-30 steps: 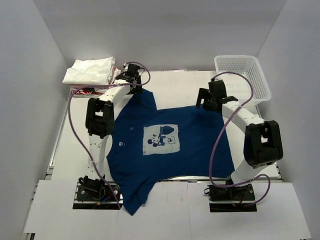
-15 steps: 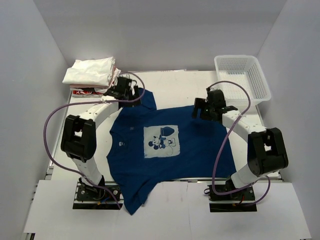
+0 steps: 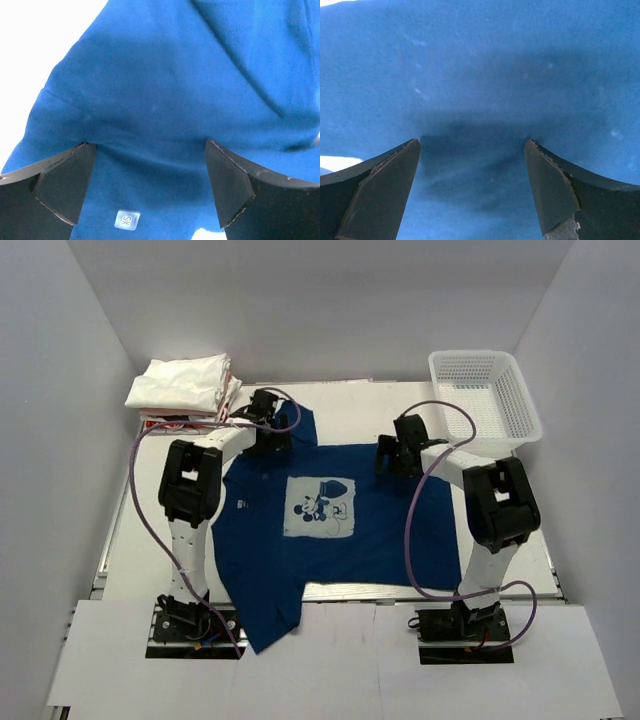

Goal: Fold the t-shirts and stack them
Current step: Flatten out the tshirt, then grap the side of the flattened tshirt closest away from the robot with both arms

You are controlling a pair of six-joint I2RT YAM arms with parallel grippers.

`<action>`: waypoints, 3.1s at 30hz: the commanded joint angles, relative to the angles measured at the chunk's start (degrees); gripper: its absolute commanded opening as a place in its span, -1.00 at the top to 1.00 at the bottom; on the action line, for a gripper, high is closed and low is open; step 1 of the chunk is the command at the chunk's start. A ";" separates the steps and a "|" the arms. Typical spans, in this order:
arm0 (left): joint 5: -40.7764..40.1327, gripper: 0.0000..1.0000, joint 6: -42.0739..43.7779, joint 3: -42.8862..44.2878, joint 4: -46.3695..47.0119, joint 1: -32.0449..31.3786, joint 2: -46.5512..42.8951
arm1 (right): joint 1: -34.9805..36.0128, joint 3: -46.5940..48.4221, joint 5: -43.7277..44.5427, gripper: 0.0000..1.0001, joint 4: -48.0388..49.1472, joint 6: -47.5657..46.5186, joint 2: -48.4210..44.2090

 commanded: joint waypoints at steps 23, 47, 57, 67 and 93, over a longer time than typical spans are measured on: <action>4.78 -1.00 8.36 24.39 -5.19 3.38 -1.26 | 0.42 19.37 0.95 -0.81 -0.88 -9.97 0.33; 11.94 -1.00 -28.73 -51.66 -31.36 1.80 -60.78 | -0.46 -16.95 -1.52 -0.81 3.43 4.97 -27.12; 9.20 -0.67 -36.04 -57.20 -24.71 1.80 -56.66 | -1.07 -19.15 1.21 -0.81 1.76 6.73 -30.46; 8.67 1.00 -33.14 -56.59 -20.83 1.80 -46.20 | -2.74 -26.43 3.76 -0.81 -10.69 12.68 -39.51; 31.70 1.00 -25.49 -59.06 -30.76 -2.06 -64.83 | -9.42 -36.37 5.08 1.00 -18.98 18.08 -44.52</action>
